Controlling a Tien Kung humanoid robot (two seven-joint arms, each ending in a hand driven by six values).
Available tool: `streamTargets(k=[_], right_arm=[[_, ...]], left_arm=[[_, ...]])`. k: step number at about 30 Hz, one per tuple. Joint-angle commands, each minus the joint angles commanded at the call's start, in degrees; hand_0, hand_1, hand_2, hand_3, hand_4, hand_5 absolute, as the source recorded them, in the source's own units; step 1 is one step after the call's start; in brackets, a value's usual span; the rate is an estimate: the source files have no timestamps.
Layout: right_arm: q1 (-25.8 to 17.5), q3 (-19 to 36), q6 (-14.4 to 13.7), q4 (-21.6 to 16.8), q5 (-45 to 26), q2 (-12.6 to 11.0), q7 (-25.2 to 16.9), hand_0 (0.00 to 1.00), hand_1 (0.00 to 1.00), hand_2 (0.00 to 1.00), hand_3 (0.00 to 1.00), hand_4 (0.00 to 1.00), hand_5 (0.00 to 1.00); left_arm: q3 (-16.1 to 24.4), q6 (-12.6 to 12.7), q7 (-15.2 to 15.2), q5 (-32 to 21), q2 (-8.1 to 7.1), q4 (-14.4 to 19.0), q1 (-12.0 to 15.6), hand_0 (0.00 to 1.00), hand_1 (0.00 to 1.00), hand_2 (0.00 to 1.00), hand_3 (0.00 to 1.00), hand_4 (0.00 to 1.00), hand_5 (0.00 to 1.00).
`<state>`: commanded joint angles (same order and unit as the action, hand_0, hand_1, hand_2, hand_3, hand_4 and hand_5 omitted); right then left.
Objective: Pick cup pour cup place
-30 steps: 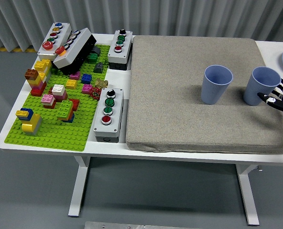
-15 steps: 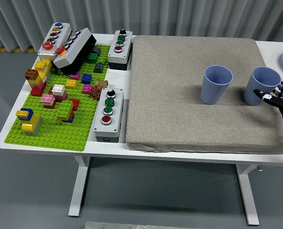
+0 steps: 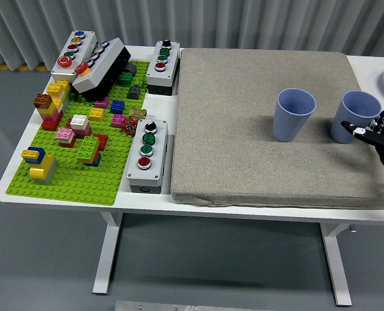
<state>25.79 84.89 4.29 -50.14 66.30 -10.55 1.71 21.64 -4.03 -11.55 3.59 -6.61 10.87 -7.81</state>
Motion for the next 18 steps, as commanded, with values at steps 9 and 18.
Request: streamTargets(k=[9,18], right_arm=[[0.6,-0.5,0.2,1.0,-0.5,0.2,-0.3,0.941,0.932,0.998,0.968,0.886,0.358],[1.4,-1.3,0.4,2.5,-1.2,0.2,-0.7,0.938,0.929,0.998,0.965,0.886,0.357]], left_arm=[[0.1,0.0,-0.1,0.4,-0.05,0.0,0.0,0.88,0.846,0.915,0.799,0.63,0.919],[0.3,0.0,-0.1,0.7,-0.15,0.1,0.0,0.88,0.846,0.915,0.799,0.63,0.919]])
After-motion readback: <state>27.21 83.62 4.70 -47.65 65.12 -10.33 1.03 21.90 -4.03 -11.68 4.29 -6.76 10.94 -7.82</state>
